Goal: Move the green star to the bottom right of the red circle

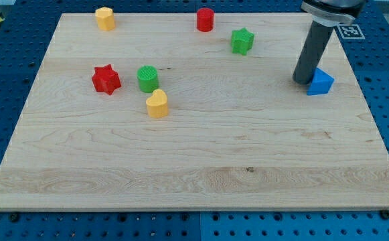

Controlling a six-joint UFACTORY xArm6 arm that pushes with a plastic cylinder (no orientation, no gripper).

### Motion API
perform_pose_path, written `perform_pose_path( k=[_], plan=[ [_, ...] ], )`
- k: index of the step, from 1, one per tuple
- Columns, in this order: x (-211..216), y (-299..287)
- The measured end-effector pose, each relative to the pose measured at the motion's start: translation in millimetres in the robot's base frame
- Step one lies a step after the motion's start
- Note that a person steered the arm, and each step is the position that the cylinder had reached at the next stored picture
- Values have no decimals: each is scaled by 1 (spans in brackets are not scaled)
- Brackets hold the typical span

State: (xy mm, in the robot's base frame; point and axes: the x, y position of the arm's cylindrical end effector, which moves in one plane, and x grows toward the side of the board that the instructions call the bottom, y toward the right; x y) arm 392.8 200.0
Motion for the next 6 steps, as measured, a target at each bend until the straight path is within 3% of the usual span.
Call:
perform_pose_path(
  k=[3,5,6],
  plan=[
    [1,8],
    [9,-74],
    [19,-88]
  ],
)
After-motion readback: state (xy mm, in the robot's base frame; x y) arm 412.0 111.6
